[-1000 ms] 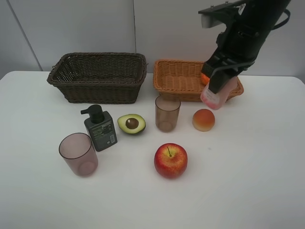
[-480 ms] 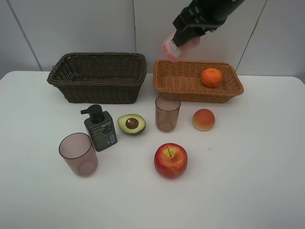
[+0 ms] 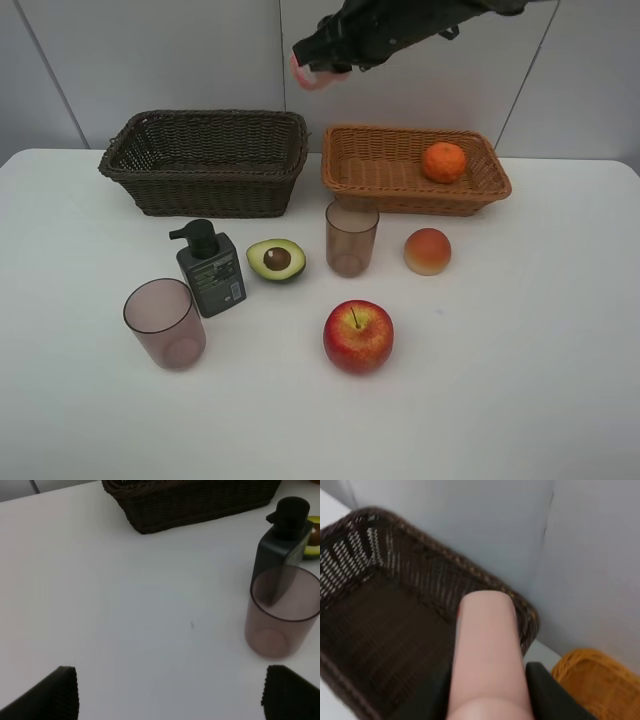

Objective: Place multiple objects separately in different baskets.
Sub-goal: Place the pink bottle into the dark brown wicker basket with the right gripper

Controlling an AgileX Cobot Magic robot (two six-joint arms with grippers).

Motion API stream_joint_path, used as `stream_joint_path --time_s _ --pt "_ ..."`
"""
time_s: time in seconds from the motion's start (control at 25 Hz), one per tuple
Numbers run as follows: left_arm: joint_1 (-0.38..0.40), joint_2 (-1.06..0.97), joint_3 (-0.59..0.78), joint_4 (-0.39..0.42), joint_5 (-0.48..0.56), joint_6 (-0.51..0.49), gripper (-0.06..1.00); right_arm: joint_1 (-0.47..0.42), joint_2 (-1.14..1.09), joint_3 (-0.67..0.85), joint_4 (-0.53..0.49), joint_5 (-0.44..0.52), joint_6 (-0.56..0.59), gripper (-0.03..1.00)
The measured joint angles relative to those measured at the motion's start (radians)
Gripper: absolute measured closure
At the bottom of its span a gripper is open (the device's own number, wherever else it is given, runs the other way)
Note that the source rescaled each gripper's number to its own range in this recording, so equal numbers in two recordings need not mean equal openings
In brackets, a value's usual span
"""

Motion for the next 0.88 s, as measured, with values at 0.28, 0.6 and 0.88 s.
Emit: stream_joint_path --time_s 0.28,0.6,0.88 --pt "0.000 0.000 0.000 0.000 0.000 0.000 -0.03 0.044 0.081 -0.001 0.005 -0.227 0.000 0.97" --pt "0.000 0.000 0.000 0.000 0.000 0.000 -0.03 0.066 0.207 -0.103 0.006 -0.283 0.000 0.97" --pt "0.000 0.000 0.000 0.000 0.000 0.000 -0.03 0.079 0.313 -0.194 0.007 -0.283 0.000 0.97"
